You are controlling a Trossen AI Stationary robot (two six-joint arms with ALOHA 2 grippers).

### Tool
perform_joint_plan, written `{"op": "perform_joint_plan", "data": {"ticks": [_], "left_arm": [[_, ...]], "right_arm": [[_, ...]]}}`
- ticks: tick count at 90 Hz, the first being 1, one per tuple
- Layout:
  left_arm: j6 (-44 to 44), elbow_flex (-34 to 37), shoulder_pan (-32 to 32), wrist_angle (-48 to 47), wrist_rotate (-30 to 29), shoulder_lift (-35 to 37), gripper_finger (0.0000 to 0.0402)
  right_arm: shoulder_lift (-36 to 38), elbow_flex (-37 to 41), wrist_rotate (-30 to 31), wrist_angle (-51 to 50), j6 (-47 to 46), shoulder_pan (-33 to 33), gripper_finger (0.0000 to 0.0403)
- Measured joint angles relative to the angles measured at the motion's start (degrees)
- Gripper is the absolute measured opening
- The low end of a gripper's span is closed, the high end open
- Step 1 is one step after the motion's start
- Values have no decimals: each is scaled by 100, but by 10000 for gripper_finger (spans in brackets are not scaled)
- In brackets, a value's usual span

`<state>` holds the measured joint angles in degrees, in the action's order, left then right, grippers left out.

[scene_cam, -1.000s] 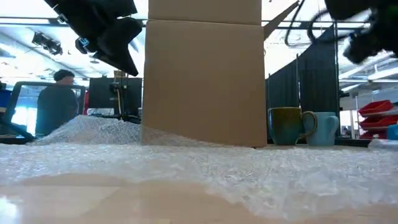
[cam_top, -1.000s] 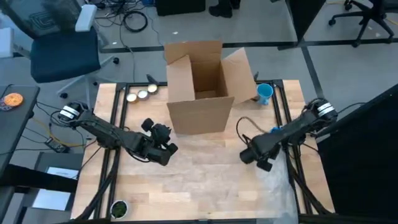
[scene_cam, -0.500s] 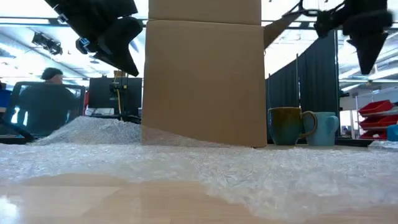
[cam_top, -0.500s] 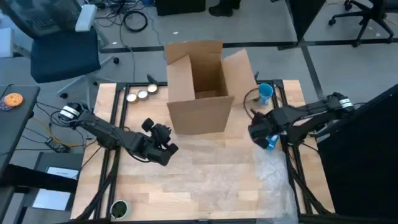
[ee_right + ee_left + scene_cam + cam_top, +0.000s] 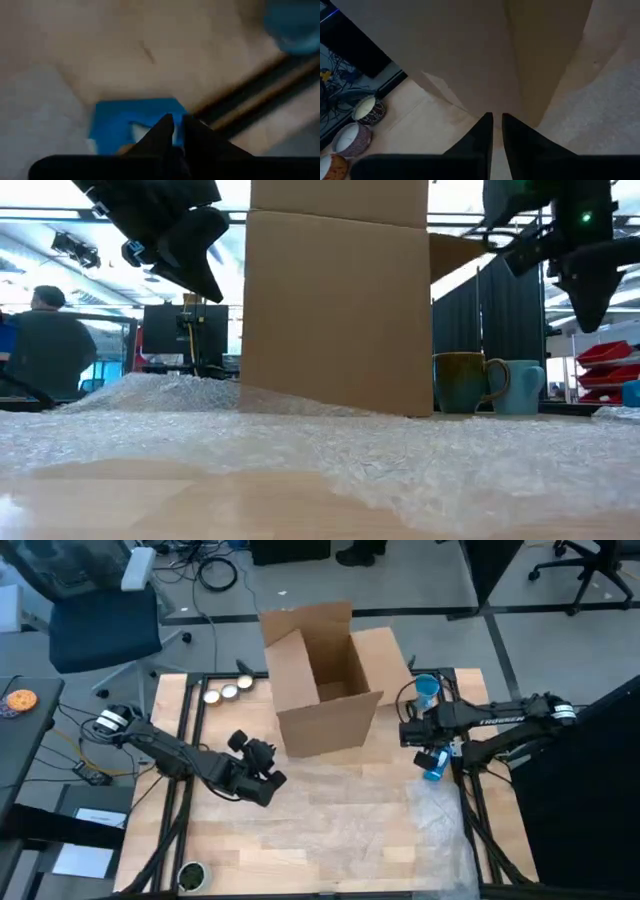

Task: Wrap mug
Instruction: Wrap the brown cup with bubble wrap

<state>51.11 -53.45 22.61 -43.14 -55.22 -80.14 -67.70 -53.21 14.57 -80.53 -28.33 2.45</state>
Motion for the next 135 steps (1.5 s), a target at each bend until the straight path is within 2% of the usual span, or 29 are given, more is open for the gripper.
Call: {"op": "perform_joint_plan", "data": {"ticks": [9, 20, 28, 42, 55, 63, 74, 80, 87, 111, 121, 135], "left_arm": [[4, 0, 0, -2, 6, 0, 26], [-41, -2, 9, 286, 309, 2, 26], [-641, -157, 137, 707, 679, -4, 26], [-2002, -271, 556, 1831, 684, 3, 26], [-3097, -291, 927, 2634, 538, 0, 26], [-3577, -289, 1052, 2910, 493, 0, 26], [-3883, -289, 1119, 2999, 300, 0, 26], [-3901, -286, 1121, 2991, 143, 0, 26], [-3939, -286, 1115, 2986, -53, 0, 26], [-4002, -284, 1117, 2966, -75, 0, 26], [-4002, -284, 1117, 2943, -74, 0, 26], [-3912, -284, 1126, 2922, -70, 0, 26]], "right_arm": [[39, -66, 208, 34, -191, 364, 13], [218, -103, 948, 300, -601, 761, 3], [340, -33, 1846, 964, -893, 1159, 1], [220, 433, 3287, 2262, -865, 1733, 0], [-144, 957, 3821, 3623, -552, 1750, 0], [-391, 1141, 4408, 4373, -497, 1647, 0], [-691, 1165, 5467, 5406, -417, 1511, 0], [-817, 1165, 5787, 6034, -177, 1411, 0], [-954, 1165, 5714, 6786, 156, 1266, 0], [-1562, 1165, 4290, 9555, 1910, 1105, 0], [-1598, 1165, 4135, 9794, 2069, 1116, 0], [-1376, 1165, 4135, 9353, 1898, 1390, 0]]}}
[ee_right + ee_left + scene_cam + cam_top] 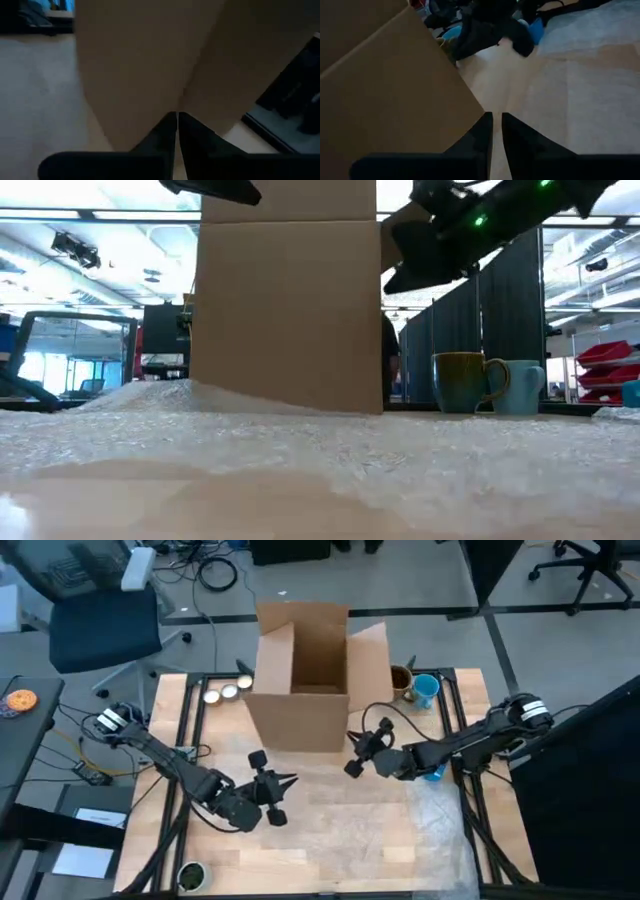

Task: Wrap mug
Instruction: Wrap the brown cup with bubble wrap

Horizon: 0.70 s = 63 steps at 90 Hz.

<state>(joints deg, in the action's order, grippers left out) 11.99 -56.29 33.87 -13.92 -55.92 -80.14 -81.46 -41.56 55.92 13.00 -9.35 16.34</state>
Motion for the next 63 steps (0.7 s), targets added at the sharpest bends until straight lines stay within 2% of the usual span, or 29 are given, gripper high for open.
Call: {"op": "perform_joint_plan", "data": {"ticks": [9, 19, 28, 36, 52, 63], "left_arm": [[135, 0, 0, -64, 2, 0, 26], [338, 0, 0, -128, 0, 0, 26], [469, 2, 0, -125, 34, 0, 26], [497, 2, 0, -97, 36, 0, 26], [518, 2, 0, -2, 50, 0, 26], [519, 2, 0, 93, 50, 0, 26]], "right_arm": [[171, -11, 146, -915, -531, 169, 0], [395, -9, 163, -2693, -1854, 288, 0], [615, -7, -119, -4377, -3095, 390, 0], [873, -4, -605, -5499, -4063, 352, 0], [1504, -4, -1574, -7381, -5357, -12, 0], [2082, -4, -1889, -8198, -5847, -351, 1]]}}
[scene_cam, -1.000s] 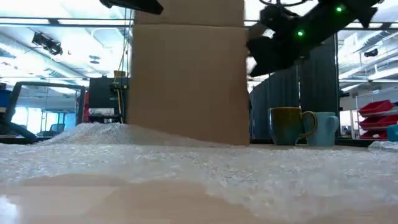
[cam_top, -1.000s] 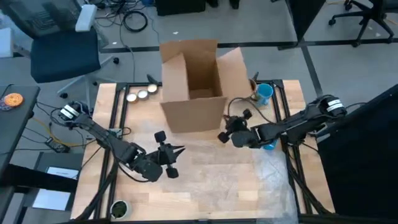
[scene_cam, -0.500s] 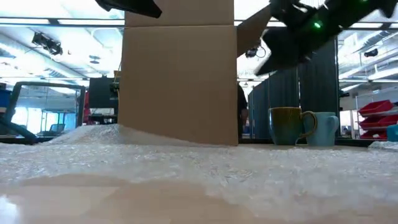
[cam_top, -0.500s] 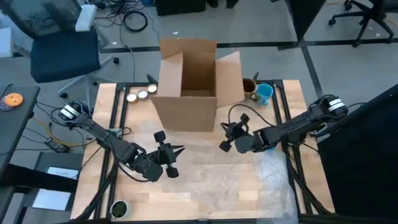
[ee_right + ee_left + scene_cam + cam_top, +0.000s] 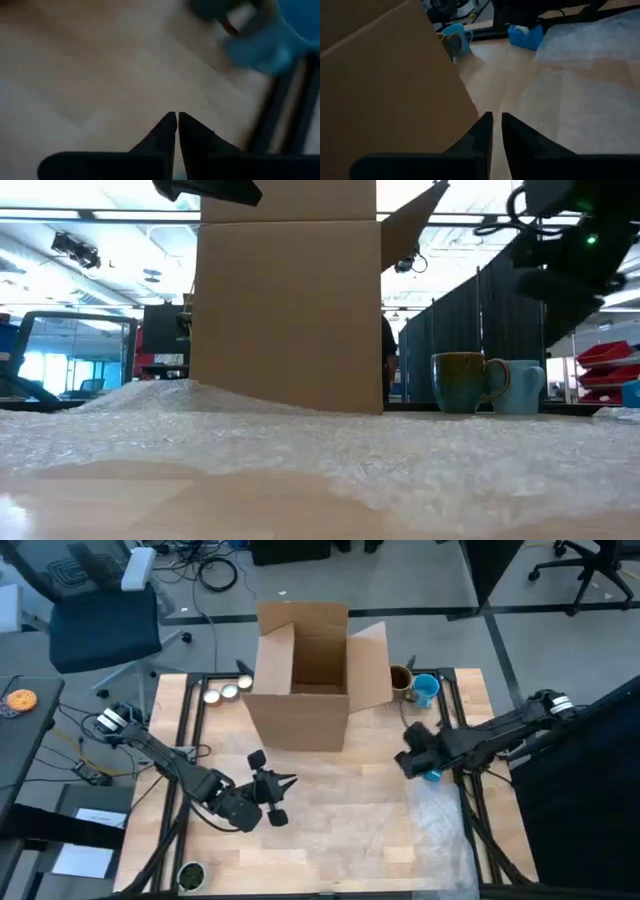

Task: Wrap mug
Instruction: Wrap the brown cup with bubble wrap

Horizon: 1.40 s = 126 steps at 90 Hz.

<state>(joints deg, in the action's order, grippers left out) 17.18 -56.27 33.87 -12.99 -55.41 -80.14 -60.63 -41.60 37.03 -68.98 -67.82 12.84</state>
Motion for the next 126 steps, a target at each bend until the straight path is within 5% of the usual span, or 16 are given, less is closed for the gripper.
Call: {"op": "perform_joint_plan", "data": {"ticks": [28, 42, 64, 78, 89, 126], "left_arm": [[-25, 0, -61, -4, -3, 0, 26], [-34, 0, -203, -2, -33, 0, 26], [-48, 0, -422, -9, -38, 0, 26], [-202, 0, -462, -9, -38, 0, 26], [-209, 0, -463, -9, -38, 0, 26], [-202, 0, -463, -15, -36, 0, 26]], "right_arm": [[1440, 0, 677, 363, 1536, -1217, 1], [1622, 0, -122, 1726, 3061, -2298, 11], [1124, 0, -2074, 2839, 4953, -4375, 70], [802, 0, -3318, 3888, 6609, -4843, 112], [490, 0, -3161, 4581, 7353, -5005, 135], [-688, 0, -3524, 5082, 7545, -5667, 170]]}}
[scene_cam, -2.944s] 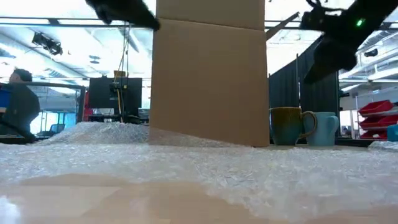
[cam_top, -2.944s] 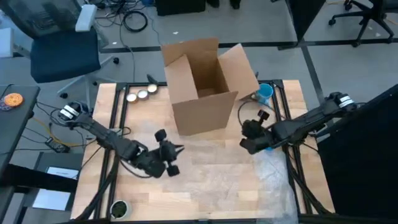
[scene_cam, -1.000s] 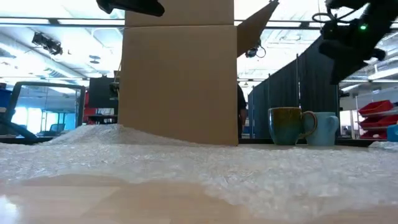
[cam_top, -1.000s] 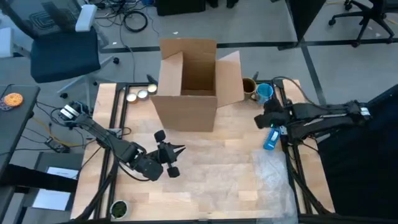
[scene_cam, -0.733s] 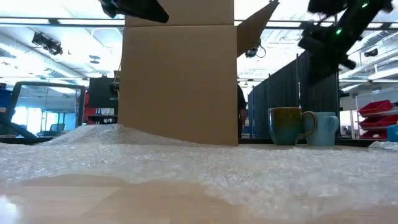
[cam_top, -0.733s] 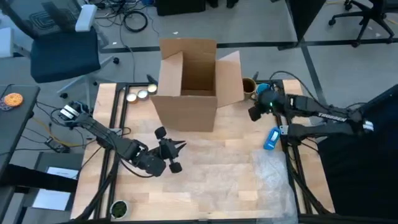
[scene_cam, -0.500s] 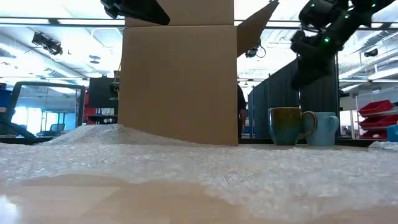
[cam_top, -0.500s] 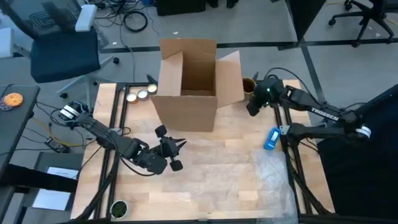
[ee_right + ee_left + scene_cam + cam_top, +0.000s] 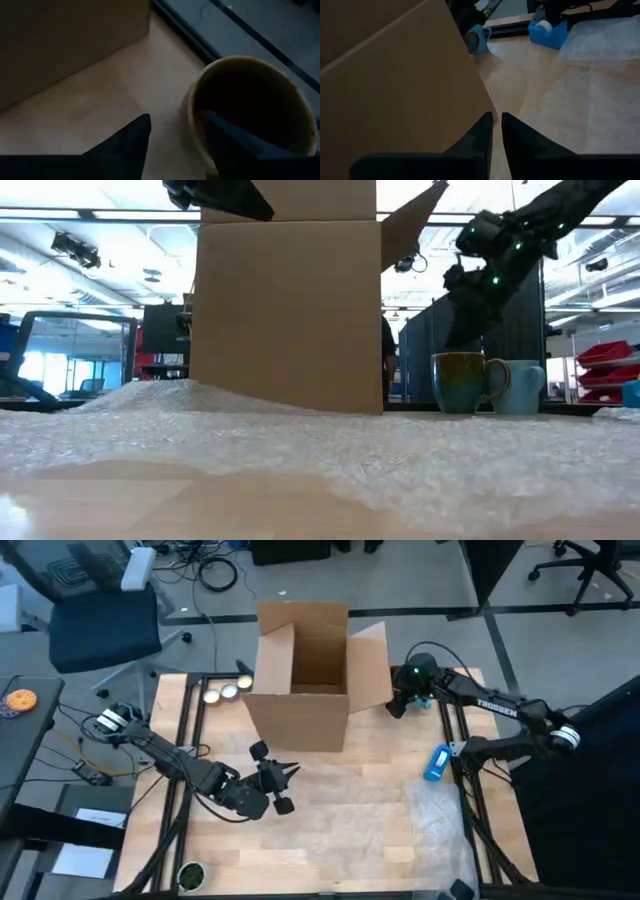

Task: Wrap mug
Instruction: Wrap the brown cup with bubble wrap

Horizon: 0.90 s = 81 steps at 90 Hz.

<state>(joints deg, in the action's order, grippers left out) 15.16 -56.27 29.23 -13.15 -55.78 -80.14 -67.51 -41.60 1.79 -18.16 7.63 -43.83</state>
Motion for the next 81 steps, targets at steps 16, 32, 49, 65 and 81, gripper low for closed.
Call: {"op": "perform_joint_plan", "data": {"ticks": [16, 32, 49, 65, 81], "left_arm": [[23, 0, 0, 1, 1, 0, 26], [42, 0, 0, 1, 4, 0, 26], [23, 0, 0, 1, 3, 0, 26], [4, 0, 0, 2, 3, 0, 26], [-124, 0, 0, 11, -8, 0, 26]], "right_arm": [[-326, 0, -22, 43, 7, -95, 167], [-638, -2, -11, 235, 7, -129, 161], [-793, -7, -3, 338, 507, -129, 119], [-797, -7, -6, 378, 746, -101, 35], [-792, -6, -48, 362, 703, -25, 17]]}}
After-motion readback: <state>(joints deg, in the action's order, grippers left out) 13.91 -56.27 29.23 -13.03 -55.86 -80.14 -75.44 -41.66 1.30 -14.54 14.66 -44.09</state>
